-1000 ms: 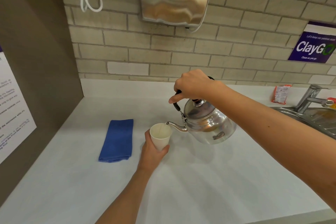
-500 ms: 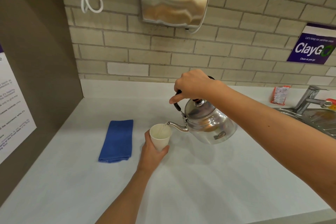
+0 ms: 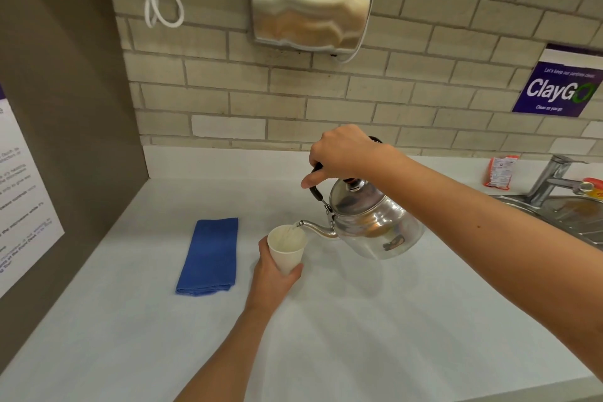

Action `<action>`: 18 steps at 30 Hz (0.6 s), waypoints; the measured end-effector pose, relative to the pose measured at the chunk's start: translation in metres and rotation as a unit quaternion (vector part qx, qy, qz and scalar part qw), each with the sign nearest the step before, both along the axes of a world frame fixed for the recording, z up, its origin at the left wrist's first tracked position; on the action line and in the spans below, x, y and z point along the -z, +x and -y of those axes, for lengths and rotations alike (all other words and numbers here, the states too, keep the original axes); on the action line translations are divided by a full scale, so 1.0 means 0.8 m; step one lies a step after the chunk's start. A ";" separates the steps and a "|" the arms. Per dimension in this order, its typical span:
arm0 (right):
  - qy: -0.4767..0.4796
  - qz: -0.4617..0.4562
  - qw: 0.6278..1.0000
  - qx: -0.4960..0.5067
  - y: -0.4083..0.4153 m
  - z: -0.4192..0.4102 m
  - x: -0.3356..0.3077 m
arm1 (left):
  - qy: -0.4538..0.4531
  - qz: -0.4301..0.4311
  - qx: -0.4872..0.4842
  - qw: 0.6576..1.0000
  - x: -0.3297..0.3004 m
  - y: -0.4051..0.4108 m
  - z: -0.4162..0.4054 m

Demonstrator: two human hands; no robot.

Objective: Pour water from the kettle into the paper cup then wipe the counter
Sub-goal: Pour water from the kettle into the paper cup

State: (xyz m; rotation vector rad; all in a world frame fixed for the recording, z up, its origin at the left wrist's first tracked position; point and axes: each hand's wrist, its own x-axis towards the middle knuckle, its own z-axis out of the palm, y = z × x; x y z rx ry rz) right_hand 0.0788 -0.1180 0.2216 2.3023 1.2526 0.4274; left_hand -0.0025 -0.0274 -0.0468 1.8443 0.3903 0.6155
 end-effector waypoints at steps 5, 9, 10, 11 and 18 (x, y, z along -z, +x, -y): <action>0.001 0.000 1.000 -0.001 0.000 0.000 0.001 | -0.001 -0.002 0.000 1.000 0.000 0.001 0.000; -0.002 0.003 1.000 -0.001 0.000 -0.001 0.001 | 0.001 -0.003 -0.002 1.000 0.001 0.002 0.000; -0.003 0.003 1.000 -0.001 -0.001 -0.001 0.001 | 0.002 -0.004 -0.002 1.000 0.002 0.002 -0.001; -0.003 0.004 1.000 0.000 -0.001 -0.001 0.001 | 0.002 -0.004 -0.001 1.000 0.002 0.002 0.000; -0.010 0.005 1.000 0.002 -0.002 -0.001 0.003 | 0.003 0.002 -0.001 1.000 0.002 0.002 0.000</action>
